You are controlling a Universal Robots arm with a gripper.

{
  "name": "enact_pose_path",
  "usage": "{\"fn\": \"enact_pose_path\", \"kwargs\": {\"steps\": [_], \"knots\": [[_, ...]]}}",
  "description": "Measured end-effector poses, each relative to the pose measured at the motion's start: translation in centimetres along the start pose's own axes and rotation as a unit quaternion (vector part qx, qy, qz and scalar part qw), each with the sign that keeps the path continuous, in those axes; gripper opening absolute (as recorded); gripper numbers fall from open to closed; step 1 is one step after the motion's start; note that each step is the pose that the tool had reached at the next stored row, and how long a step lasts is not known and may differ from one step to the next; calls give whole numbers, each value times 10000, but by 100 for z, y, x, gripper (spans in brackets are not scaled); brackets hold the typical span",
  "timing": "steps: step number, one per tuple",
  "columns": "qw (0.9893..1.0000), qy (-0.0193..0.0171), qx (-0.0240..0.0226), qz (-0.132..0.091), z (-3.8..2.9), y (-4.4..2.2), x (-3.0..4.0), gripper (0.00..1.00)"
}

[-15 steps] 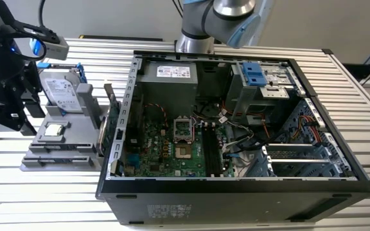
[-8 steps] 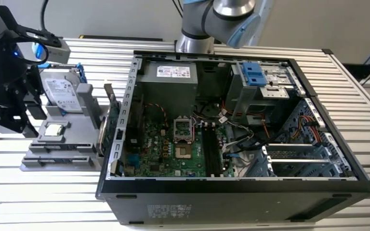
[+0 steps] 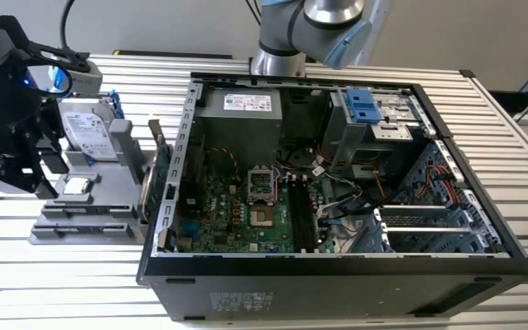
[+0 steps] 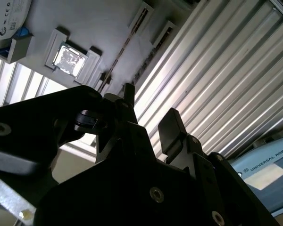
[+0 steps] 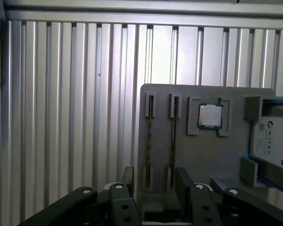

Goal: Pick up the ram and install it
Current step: 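Pick up the ram and move it above insertion slot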

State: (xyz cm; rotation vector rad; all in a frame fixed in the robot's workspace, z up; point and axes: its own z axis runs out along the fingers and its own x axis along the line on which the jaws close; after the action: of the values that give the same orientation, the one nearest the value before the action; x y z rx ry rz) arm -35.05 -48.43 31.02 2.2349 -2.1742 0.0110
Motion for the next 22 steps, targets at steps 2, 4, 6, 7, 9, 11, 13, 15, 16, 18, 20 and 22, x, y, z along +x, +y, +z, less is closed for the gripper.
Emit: {"fn": "enact_pose_path", "kwargs": {"steps": [2, 4, 6, 7, 9, 11, 13, 15, 16, 18, 20, 22], "knots": [[10000, 4, 0, 0, 16, 0, -2, 100], [10000, 5, 0, 0, 33, -1, -4, 100], [10000, 12, 0, 0, 47, 0, -6, 100], [10000, 17, 0, 0, 55, -1, -7, 100], [10000, 26, 0, 0, 73, -1, -8, 100], [10000, 32, -1, 0, 88, -1, -10, 100], [10000, 36, -1, 0, 105, -2, -11, 100], [10000, 40, -1, 0, 122, -2, -12, 100], [10000, 42, -1, 0, 130, -2, -13, 100], [10000, 46, -1, 0, 146, -2, -15, 100], [10000, 54, -2, 1, 163, -2, -16, 100], [10000, 62, -2, 1, 182, -2, -17, 100]]}}
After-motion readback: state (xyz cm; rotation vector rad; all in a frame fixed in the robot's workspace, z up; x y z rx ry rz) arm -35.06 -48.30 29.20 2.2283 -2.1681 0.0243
